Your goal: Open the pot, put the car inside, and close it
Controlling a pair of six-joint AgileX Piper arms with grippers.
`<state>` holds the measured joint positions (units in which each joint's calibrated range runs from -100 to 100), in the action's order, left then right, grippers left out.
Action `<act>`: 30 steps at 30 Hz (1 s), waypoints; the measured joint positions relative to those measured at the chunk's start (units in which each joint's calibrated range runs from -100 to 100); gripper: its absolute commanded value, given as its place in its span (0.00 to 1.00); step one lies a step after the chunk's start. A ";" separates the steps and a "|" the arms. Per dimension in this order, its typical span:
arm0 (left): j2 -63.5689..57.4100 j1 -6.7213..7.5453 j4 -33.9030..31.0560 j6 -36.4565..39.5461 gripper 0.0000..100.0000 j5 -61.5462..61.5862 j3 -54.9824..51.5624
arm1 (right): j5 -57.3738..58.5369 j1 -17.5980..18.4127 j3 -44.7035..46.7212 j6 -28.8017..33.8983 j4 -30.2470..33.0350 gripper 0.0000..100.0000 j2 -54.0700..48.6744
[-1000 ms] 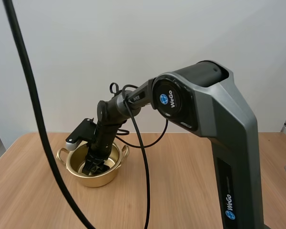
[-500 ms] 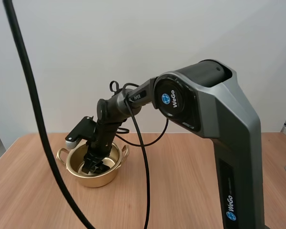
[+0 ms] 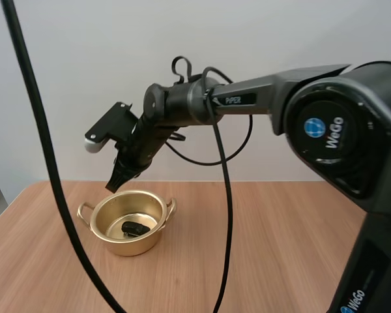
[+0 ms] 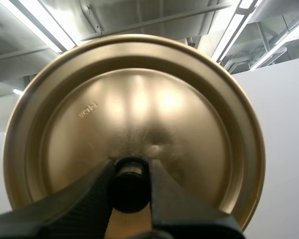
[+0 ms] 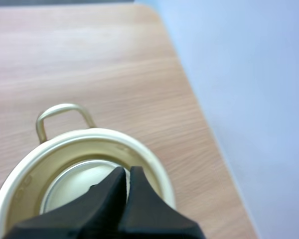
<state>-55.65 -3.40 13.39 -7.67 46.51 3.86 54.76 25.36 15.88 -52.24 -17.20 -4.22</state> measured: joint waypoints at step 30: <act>2.34 0.00 0.00 -1.45 0.00 4.77 -11.36 | -24.15 -26.32 20.22 8.72 -14.86 0.00 -41.76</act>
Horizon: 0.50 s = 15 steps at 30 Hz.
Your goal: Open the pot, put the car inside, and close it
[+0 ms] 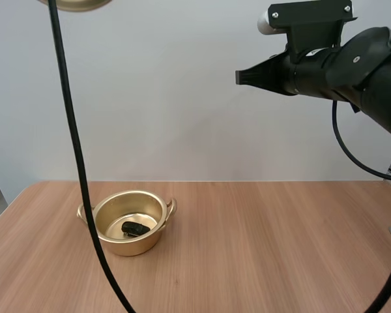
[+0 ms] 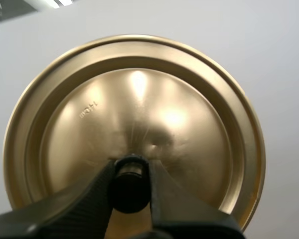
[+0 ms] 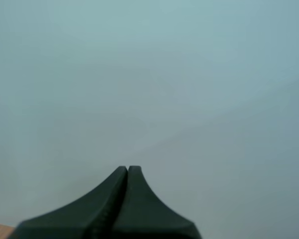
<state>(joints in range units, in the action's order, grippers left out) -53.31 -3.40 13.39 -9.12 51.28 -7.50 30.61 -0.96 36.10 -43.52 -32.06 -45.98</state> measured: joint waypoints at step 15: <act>13.69 0.00 0.28 -6.67 0.00 4.38 -19.47 | 3.91 -3.03 9.46 2.24 4.60 0.00 -14.22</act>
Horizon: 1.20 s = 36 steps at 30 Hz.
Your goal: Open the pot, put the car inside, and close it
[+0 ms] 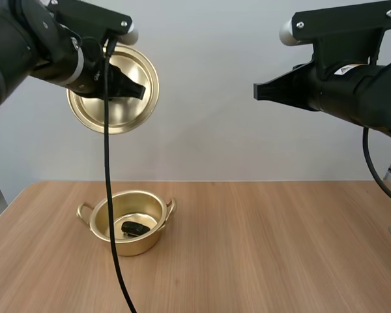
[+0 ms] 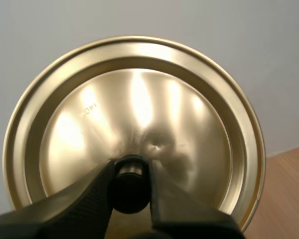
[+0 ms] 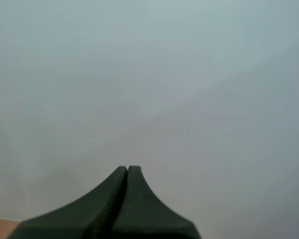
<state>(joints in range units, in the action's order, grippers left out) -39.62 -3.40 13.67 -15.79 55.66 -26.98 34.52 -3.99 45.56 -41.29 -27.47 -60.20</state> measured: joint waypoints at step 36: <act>29.44 0.00 -3.28 -1.08 0.00 40.48 -0.11 | 0.60 -0.16 2.82 0.00 0.25 0.00 -2.02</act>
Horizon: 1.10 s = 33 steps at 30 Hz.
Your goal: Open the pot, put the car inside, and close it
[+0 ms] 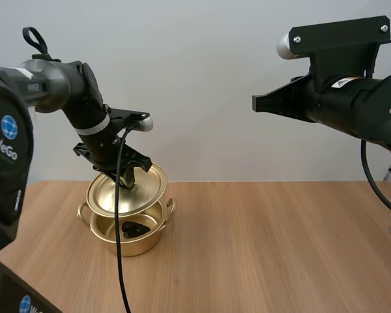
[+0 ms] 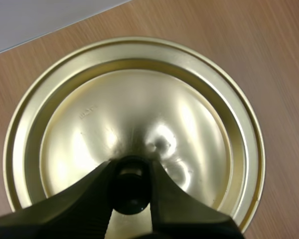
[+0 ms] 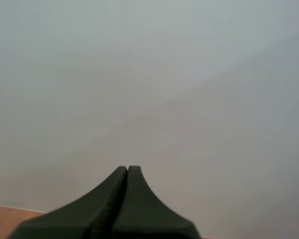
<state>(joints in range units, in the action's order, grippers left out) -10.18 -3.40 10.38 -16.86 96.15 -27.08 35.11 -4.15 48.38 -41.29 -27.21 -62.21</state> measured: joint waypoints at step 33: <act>3.80 0.00 -2.50 0.00 0.00 -8.94 -8.28 | 1.08 0.00 0.29 0.00 0.00 0.00 0.00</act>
<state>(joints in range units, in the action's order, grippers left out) -6.38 -3.40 7.88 -16.86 87.21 -35.37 36.19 -4.15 48.67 -41.29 -27.21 -62.21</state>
